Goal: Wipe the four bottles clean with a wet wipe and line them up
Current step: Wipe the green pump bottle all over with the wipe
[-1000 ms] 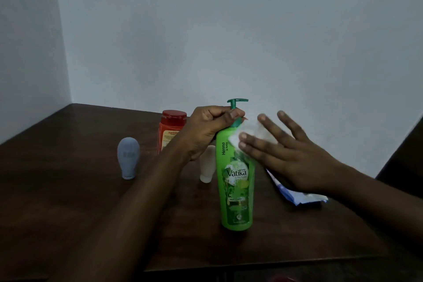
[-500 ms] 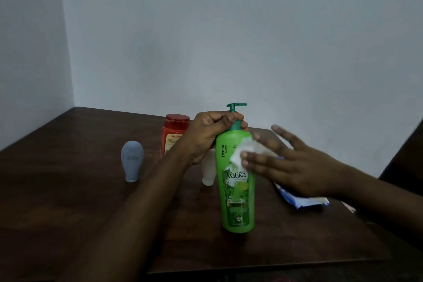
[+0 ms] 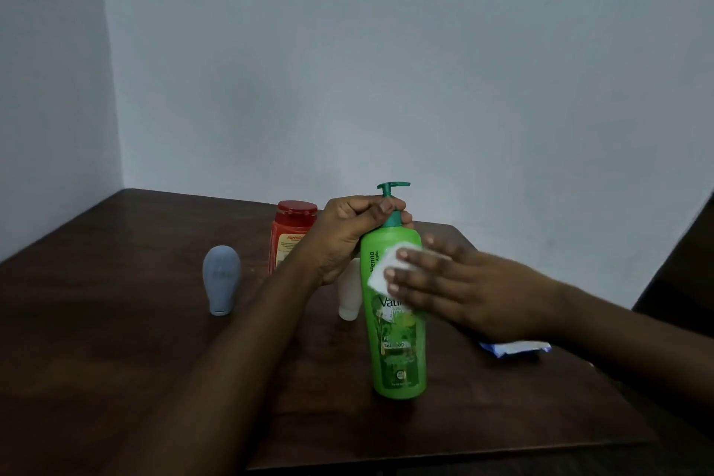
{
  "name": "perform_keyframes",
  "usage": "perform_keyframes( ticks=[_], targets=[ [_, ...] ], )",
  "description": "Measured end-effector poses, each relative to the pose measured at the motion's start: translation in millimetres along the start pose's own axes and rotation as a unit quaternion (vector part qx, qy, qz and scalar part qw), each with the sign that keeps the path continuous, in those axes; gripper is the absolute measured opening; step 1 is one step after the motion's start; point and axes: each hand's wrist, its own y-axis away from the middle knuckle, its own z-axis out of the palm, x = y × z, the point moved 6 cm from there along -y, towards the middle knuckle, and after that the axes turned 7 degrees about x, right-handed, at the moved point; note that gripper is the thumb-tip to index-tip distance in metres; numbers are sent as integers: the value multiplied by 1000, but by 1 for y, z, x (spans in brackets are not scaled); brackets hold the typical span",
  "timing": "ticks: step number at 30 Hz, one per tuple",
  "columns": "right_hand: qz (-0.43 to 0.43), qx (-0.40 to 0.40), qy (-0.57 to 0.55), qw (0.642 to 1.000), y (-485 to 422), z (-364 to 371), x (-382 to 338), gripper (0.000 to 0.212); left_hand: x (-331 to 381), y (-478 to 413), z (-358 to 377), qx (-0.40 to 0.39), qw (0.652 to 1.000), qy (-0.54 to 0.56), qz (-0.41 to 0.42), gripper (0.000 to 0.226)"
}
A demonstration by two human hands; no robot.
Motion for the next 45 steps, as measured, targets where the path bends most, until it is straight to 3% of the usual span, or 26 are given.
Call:
perform_keyframes(
  ticks=[4,10,18,20,25,33,45],
  targets=[
    [43,6,-5,999,-5,-3,6,50,0,-1,-2,10,1000,-2,-4,25],
    [-127,-43,-87,987,8,14,-49,49,0,0,0,2,1000,-3,2,30],
    [47,6,-3,999,-9,-8,13,48,3,1,4,6,1000,-22,3,27],
    [30,0,-16,999,-5,1,-9,50,2,1,3,7,1000,-12,1,27],
    [-114,-50,-58,991,8,18,-64,48,4,1,4,14,1000,-14,-1,25],
    [54,-16,-20,998,-8,-9,16,50,5,2,3,12,1000,-14,-3,23],
    [-23,-62,-19,998,2,3,-19,51,4,5,3,18,1000,-8,-5,22]
  ],
)
